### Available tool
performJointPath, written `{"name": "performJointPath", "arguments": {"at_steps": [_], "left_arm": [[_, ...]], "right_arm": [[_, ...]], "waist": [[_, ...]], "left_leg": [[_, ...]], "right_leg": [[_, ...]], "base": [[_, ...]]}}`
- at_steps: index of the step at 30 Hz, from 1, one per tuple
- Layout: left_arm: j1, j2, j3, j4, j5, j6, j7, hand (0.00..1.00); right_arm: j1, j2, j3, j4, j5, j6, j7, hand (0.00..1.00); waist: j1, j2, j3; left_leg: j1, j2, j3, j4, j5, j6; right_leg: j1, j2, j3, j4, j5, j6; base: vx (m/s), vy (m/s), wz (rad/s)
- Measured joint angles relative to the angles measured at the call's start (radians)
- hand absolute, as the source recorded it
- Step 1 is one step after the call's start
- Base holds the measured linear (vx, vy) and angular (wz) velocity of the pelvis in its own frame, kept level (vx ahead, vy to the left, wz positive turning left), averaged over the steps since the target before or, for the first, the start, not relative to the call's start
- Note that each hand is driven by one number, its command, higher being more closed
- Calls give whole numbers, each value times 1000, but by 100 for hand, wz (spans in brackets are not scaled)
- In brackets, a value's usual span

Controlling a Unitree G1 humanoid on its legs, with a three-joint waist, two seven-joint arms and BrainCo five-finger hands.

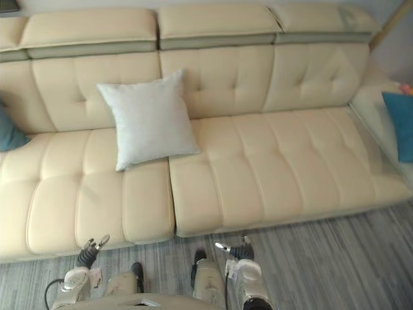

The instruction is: Pick up cushions and gather them together orderly.

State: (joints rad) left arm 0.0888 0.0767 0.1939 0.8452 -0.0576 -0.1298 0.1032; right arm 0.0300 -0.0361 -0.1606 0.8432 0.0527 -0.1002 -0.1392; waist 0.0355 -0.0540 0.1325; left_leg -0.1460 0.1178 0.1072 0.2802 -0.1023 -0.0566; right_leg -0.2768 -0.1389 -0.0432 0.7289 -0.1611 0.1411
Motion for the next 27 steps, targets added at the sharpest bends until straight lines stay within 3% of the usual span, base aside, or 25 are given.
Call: {"name": "performJointPath", "arguments": {"at_steps": [2,3,5,6,7,9,10,11,12,13,14,15,16,17,19,22,25,27], "left_arm": [[15,1,0,-10,-2,0,1,0],[9,-6,0,-5,-7,3,1,0],[9,-36,-15,-6,-9,3,-1,0],[0,-63,-42,14,-6,5,-1,0],[-8,-66,-64,14,-8,5,-2,0],[-7,-66,-83,28,-8,4,-1,0],[3,-64,-87,39,-7,4,1,0],[3,-61,-89,40,-7,4,0,0],[0,-52,-90,40,-4,2,-1,0],[-5,-40,-98,42,2,2,-2,0],[-5,-40,-98,44,2,2,-2,0],[-4,-41,-99,52,4,2,-2,0],[1,-48,-100,73,4,3,-2,0],[-2,-47,-100,80,3,4,-3,0],[8,-35,-99,81,3,5,-1,0],[22,-5,-111,92,4,13,-1,0],[10,1,-127,105,4,13,-1,0],[0,-1,-130,114,4,13,-1,0]], "right_arm": [[-7,18,18,0,0,-1,1,0],[-42,15,26,-2,0,-2,-1,0],[-79,2,28,-2,0,-6,-5,0],[-112,-21,34,-2,0,-6,-6,0],[-116,-34,32,-1,0,-4,-13,0],[-101,-37,32,0,0,-3,-16,0],[-80,-34,32,0,1,-2,-16,0],[-73,-32,31,-1,1,-2,-16,0],[-68,-27,30,-1,1,-2,-16,0],[-61,-30,21,-1,1,-3,-16,0],[-56,-35,18,-1,1,-3,-16,0],[-44,-41,15,-2,1,-3,-16,0],[-12,-47,12,-2,1,-3,-14,0],[-3,-48,10,1,1,-3,-14,0],[34,-18,9,5,1,-1,-10,0],[67,15,9,11,14,-1,-1,0],[55,14,-8,40,34,-1,-2,0],[54,16,-7,41,39,-1,-2,0]], "waist": [[13,-26,-16],[29,-34,-14],[51,-8,-18],[49,40,11],[44,69,29],[42,89,31],[36,86,30],[33,79,25],[21,56,24],[17,45,25],[14,36,30],[11,41,27],[10,64,15],[8,75,13],[7,51,3],[-22,15,-26],[-30,10,-31],[-30,21,-25]], "left_leg": [[-36,-6,-1,41,0,0],[-63,0,5,44,29,-16],[-81,23,17,-24,78,-36],[-107,48,4,-58,121,-49],[-113,60,-10,-86,146,-64],[-103,70,-17,-137,181,-65],[-77,66,-14,-212,185,-78],[-76,62,-10,-231,172,-92],[-91,51,4,-208,174,-78],[-119,25,4,-50,149,-45],[-119,14,4,12,121,-36],[-107,4,4,88,34,-33],[-73,10,-1,121,-80,-39],[-63,5,0,111,-110,-45],[-32,-27,35,59,-115,-45],[-3,-69,59,-23,-101,-41],[-4,-75,68,-23,-91,-34],[7,-66,98,-21,-91,-32]], "right_leg": [[47,-19,17,0,-59,43],[71,9,21,-112,-80,46],[115,44,19,-301,-76,7],[142,74,-4,-423,-30,-60],[152,92,-20,-470,2,-68],[159,106,-32,-503,35,-76],[161,101,-51,-530,63,-88],[161,95,-57,-547,69,-96],[151,75,-60,-568,86,-107],[132,42,-59,-569,109,-98],[130,32,-57,-570,116,-93],[129,23,-49,-576,127,-82],[129,26,-38,-583,140,-63],[129,26,-27,-585,142,-56],[157,5,-1,-638,161,-48],[181,-6,9,-677,174,-58],[167,-1,35,-688,175,-58],[158,9,73,-685,187,-60]], "base": [[-160,-141,18],[-235,-94,-19],[-290,-87,-23],[-384,-98,6],[-404,-95,17],[-279,-45,18],[-210,-38,22],[-236,-1,27],[-186,83,17],[-186,83,8],[-164,117,-3],[-147,188,-11],[-169,240,-14],[-166,255,-26],[-71,188,-33],[13,89,-15],[7,37,-8],[33,-5,-40]]}}
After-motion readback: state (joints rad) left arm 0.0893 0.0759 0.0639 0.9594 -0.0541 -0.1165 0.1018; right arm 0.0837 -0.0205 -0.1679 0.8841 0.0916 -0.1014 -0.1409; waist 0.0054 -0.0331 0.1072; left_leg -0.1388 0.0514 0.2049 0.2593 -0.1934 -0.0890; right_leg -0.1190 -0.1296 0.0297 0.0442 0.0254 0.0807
